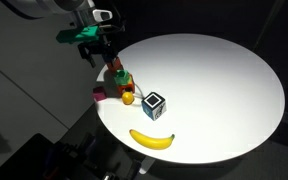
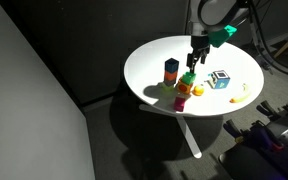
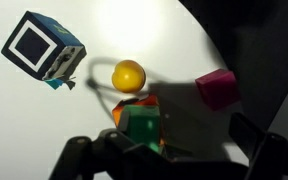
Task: Pick up the green block and place it on top of the block with a number on it
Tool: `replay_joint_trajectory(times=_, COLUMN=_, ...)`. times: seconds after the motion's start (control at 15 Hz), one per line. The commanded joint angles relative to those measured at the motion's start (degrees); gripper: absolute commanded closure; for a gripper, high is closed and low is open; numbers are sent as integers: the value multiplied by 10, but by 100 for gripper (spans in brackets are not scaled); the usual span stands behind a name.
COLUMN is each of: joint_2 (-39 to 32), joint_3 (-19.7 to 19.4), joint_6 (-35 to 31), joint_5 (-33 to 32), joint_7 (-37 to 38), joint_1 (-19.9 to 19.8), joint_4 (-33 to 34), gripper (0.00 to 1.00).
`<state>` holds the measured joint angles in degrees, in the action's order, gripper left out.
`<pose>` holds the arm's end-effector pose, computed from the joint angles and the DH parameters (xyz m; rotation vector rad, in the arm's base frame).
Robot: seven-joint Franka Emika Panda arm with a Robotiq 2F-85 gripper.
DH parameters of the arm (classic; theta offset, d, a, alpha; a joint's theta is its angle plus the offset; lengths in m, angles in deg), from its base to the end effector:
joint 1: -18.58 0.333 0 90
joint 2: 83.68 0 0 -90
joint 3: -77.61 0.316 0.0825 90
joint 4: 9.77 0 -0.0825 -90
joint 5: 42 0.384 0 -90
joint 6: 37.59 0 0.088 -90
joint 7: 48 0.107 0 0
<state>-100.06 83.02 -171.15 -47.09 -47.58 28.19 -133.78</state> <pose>0.5330 0.1415 0.2537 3.0486 0.4882 -0.1723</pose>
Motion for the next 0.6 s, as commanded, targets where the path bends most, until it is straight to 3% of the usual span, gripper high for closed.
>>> replay_joint_trajectory(times=0.0, joint_2=46, joint_3=10, joint_6=24, joint_5=1, joint_7=3, joint_1=-1, joint_4=-32, gripper=0)
replay_joint_trajectory(times=0.53, joint_2=114, joint_3=14, joint_6=46, joint_5=-11, joint_7=24, joint_1=-2, joint_4=-79, gripper=0)
